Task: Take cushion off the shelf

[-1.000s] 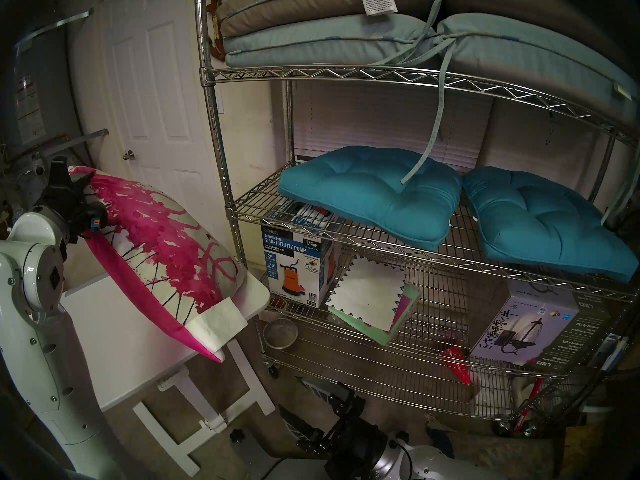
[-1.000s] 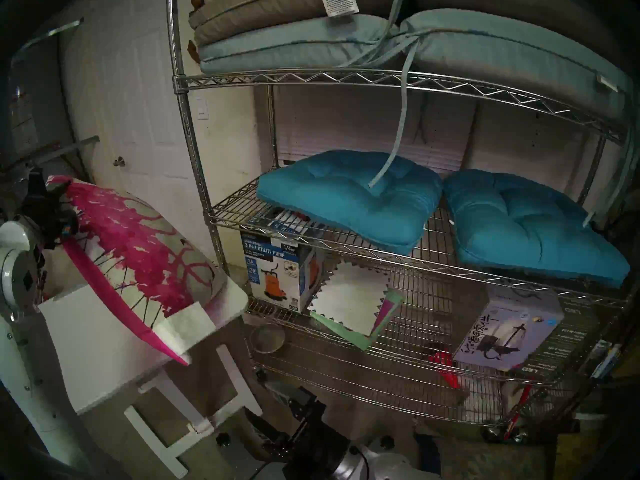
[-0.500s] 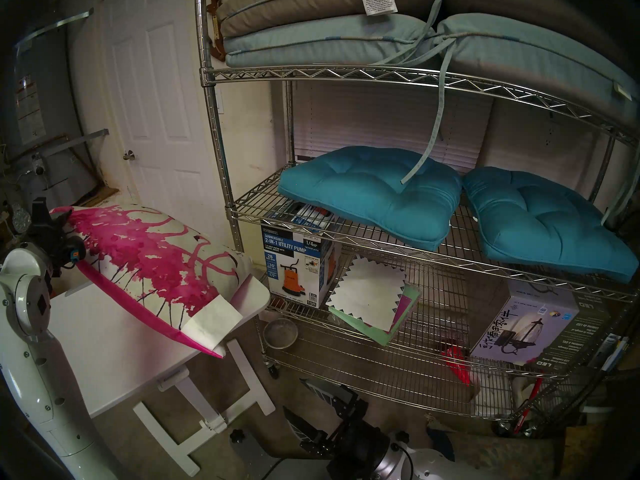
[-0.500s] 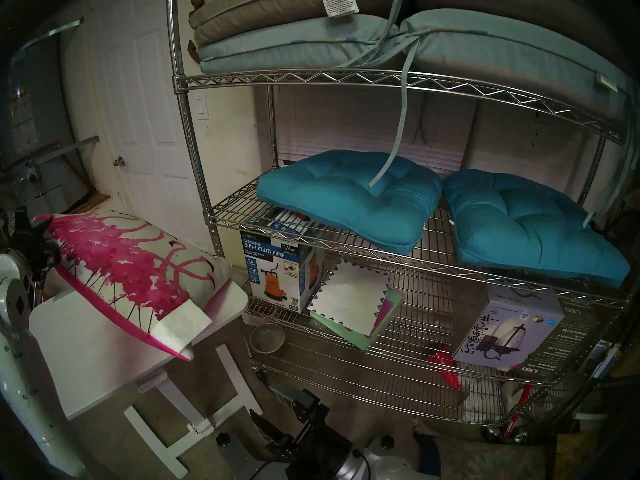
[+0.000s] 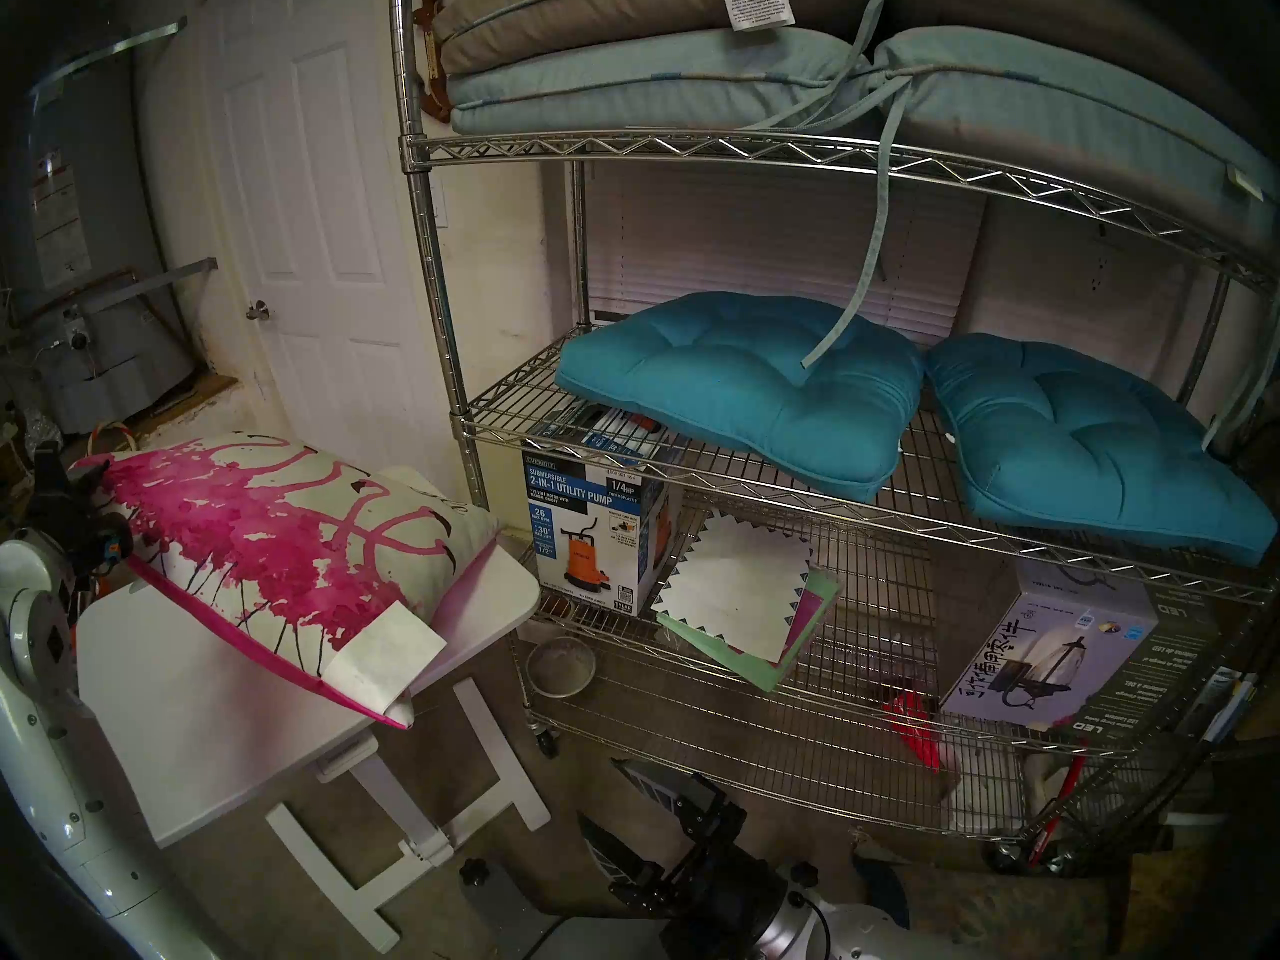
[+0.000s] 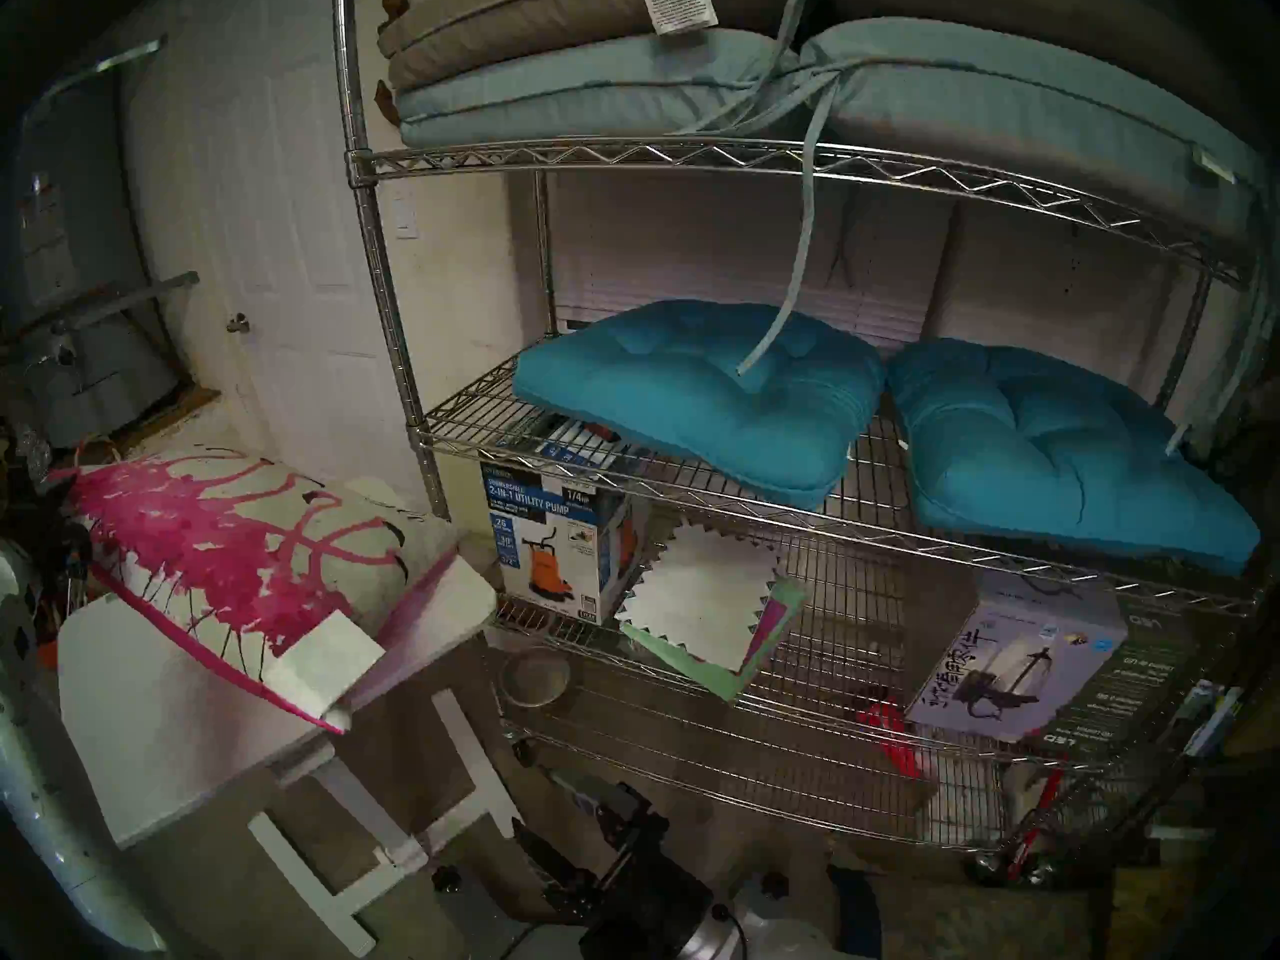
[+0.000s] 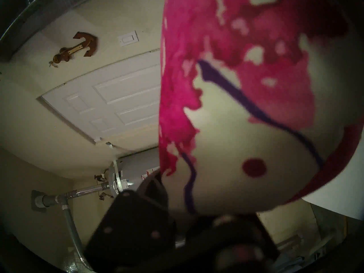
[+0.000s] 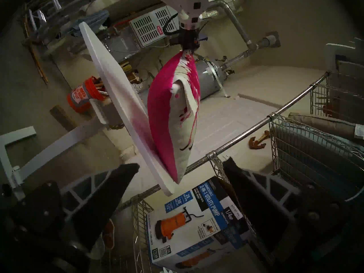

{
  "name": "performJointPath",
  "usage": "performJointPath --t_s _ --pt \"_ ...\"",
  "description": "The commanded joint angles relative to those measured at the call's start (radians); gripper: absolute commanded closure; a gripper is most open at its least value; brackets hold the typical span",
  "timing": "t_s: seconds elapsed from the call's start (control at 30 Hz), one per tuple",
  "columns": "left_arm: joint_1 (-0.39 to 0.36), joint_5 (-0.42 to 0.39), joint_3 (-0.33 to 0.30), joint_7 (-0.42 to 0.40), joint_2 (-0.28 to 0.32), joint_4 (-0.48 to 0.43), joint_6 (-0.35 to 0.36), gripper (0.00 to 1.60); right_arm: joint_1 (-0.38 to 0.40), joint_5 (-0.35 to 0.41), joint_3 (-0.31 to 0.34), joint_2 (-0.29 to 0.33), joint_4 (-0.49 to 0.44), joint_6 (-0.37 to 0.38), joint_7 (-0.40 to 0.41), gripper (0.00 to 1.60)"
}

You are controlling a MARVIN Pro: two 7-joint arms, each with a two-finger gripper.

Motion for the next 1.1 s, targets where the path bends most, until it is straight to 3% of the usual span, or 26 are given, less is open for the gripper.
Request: performJointPath --t_s 0.0,0.23,0.53,1.07 --pt "0.054 -0.023 -0.088 0.059 -0.021 -0.012 -0.033 1.6 0.01 -0.006 -0.007 -0.012 -0.005 -0.009 -0.012 0.0" --pt "0.103 -0.042 -0.164 0.098 -0.074 0.024 -0.075 1.6 0.023 -0.017 -0.015 -0.018 0.008 -0.019 -0.008 0.0" --pt "0.124 -0.046 -0.183 0.178 -0.127 0.087 -0.122 1.6 0.038 -0.024 -0.017 -0.035 0.034 -0.018 -0.011 0.0" --pt "0.133 0.033 -0.2 0.349 -0.12 0.297 -0.143 1.6 0.055 -0.017 -0.002 -0.08 0.071 0.031 -0.019 0.0"
